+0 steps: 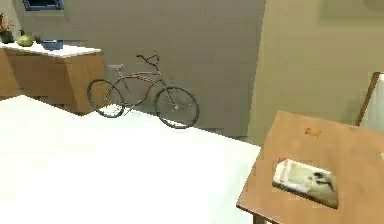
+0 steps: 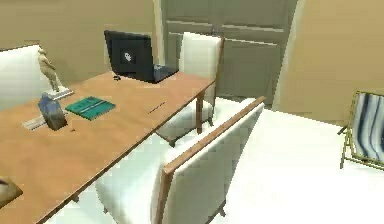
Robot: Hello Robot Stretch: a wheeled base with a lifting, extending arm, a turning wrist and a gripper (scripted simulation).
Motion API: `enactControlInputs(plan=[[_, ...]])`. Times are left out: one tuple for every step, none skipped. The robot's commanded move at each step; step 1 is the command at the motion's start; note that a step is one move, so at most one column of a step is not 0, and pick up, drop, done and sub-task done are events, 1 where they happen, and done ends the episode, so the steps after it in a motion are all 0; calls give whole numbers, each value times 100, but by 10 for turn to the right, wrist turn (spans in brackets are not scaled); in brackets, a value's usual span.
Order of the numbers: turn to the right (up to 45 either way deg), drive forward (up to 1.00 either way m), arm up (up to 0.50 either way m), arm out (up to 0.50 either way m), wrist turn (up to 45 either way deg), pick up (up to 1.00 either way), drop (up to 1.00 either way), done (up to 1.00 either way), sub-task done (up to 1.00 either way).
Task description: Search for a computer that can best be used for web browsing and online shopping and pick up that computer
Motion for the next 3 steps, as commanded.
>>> enactControlInputs(plan=[[450,0,0,0,0,0,0,0,0],[450,0,0,0,0,0,0,0,0],[450,0,0,0,0,0,0,0,0]])
